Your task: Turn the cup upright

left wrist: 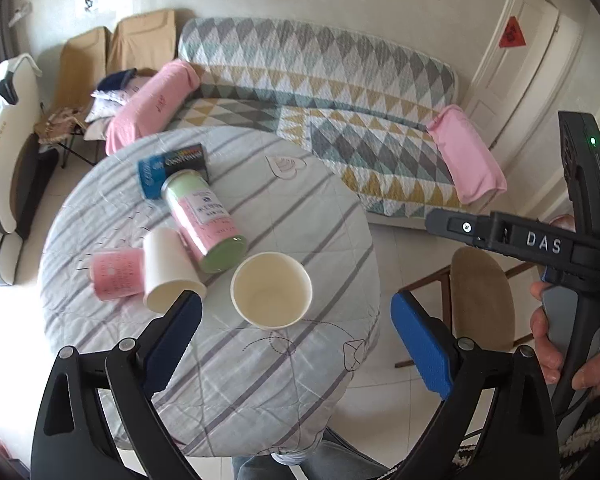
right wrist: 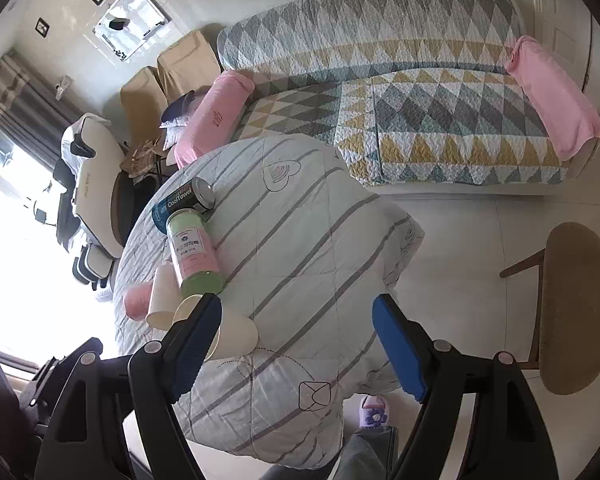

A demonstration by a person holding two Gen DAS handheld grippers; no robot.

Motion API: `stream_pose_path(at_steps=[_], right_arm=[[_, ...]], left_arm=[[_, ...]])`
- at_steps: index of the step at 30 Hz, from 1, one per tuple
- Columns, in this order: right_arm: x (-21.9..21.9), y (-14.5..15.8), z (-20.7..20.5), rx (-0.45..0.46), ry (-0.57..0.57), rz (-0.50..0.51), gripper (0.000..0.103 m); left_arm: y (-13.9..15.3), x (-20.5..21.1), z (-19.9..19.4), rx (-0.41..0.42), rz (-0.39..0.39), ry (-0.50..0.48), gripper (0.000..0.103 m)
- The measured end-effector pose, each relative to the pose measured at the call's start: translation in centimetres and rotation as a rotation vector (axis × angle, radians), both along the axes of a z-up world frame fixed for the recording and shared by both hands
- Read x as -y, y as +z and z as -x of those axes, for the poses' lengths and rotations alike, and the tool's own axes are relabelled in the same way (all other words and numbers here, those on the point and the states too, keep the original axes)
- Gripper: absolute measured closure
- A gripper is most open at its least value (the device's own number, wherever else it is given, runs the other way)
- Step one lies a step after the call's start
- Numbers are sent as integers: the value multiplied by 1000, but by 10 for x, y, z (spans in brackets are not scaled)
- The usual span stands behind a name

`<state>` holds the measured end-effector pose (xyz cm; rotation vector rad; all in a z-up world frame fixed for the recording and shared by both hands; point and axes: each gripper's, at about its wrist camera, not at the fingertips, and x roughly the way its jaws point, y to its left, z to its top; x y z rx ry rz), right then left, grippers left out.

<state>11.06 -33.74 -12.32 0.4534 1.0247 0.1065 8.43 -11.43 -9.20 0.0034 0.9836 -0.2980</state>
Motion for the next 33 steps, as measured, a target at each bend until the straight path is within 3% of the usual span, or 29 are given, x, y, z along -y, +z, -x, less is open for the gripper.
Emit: stream_pose_path(at_steps=[10,22,33], right_arm=[[-29,35,38,57,54,131,23],[-78,42,91,66,36,206,20],[-98,43,104,94,100,251,15]], left_arm=[[28,-34,31,50,-37,95,1],[14,-66,63,32,-68,60,0],[5,-71,72,74,-71,132,0]])
